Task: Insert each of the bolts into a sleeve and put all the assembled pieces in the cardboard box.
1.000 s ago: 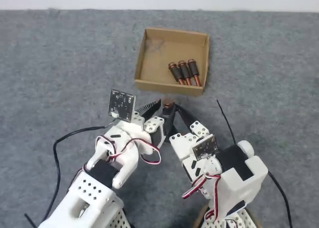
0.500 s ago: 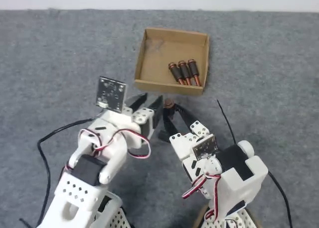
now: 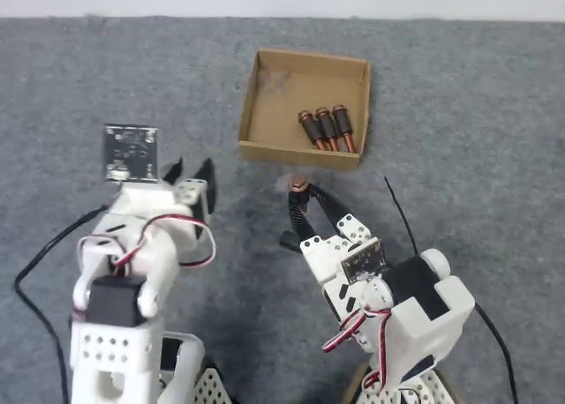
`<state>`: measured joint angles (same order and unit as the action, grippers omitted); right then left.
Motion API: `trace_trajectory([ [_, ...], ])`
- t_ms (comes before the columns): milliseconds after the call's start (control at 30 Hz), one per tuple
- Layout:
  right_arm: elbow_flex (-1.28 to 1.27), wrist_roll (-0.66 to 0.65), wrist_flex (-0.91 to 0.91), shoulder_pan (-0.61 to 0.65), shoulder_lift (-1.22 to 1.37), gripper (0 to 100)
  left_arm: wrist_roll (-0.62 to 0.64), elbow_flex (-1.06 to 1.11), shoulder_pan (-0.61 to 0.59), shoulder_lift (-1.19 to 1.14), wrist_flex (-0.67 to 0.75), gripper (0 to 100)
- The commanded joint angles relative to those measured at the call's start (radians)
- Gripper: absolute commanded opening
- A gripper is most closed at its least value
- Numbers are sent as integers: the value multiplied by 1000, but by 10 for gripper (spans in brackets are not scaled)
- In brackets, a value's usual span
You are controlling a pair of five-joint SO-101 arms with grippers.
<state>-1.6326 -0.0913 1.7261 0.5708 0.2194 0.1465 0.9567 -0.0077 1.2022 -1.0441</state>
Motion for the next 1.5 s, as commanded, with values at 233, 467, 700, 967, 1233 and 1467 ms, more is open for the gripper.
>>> trace_trajectory([
  [233,14,-9,8,-16,-4,7,-87,111,-31,465,-58,130],
  [467,5,-9,8,-16,-4,7,-86,259,-31,577,-63,130],
  [700,5,-9,8,-18,-2,7,-77,406,-32,621,-58,130],
  [967,12,-9,-39,-18,-2,7,17,513,-32,621,-25,129],
  [1233,14,-8,-53,-18,-4,7,20,671,-34,621,147,16],
  [1467,9,-14,-54,-30,-4,7,20,728,-97,618,101,11],
])
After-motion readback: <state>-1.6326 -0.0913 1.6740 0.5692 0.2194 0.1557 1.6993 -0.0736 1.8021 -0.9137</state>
